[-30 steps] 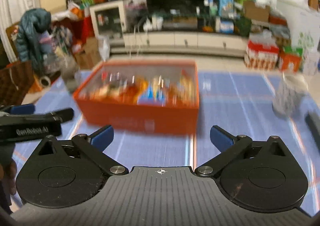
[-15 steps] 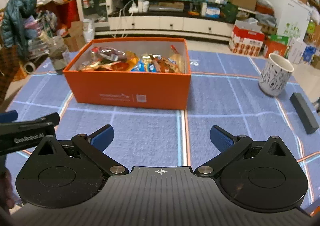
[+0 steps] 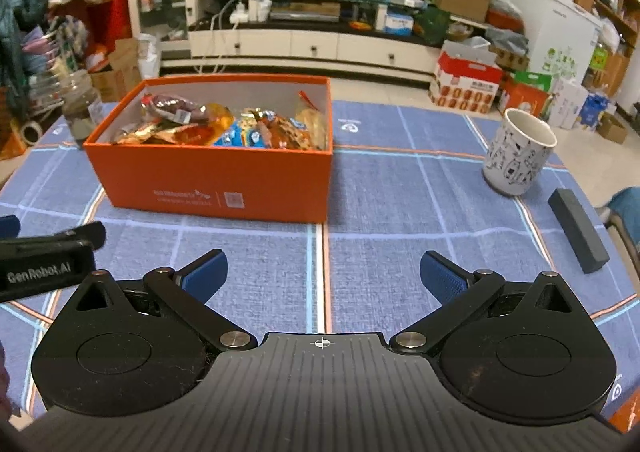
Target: Organize snacks
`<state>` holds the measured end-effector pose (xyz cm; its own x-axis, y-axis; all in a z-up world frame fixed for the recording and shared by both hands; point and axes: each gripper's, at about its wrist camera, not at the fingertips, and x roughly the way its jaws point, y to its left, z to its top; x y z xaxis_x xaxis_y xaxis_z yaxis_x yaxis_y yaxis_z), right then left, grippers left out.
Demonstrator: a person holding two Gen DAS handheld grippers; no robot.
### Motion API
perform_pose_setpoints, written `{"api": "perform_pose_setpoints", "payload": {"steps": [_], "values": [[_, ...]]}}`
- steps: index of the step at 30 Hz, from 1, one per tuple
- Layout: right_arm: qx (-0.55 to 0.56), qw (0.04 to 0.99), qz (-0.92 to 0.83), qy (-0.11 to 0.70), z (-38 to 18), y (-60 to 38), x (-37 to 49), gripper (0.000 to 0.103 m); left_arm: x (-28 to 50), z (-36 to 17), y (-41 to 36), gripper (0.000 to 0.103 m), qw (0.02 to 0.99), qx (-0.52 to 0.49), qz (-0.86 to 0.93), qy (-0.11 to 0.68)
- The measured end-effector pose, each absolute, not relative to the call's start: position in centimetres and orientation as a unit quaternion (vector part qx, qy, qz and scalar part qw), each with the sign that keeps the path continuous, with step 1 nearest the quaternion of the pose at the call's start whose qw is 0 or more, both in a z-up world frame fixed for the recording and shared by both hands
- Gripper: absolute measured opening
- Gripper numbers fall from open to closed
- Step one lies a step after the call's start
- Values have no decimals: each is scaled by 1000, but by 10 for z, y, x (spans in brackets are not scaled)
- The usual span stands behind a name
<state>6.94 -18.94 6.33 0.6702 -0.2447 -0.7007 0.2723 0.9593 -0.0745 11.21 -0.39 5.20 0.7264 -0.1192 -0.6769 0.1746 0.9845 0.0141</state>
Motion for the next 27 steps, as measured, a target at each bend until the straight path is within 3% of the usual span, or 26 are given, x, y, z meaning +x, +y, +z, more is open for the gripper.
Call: {"api": "perform_pose_setpoints", "payload": {"steps": [7,19,27], "values": [[22,899,-142,414,53,-189,81,96,118,39,-4,102,922,57,-66,378],[17,906,-129,402,62,-174,88,96,117,50,11,102,931,-3,-100,351],[12,909,-134,395,64,-171,89,96,117,53,7,102,935,9,-97,342]]}}
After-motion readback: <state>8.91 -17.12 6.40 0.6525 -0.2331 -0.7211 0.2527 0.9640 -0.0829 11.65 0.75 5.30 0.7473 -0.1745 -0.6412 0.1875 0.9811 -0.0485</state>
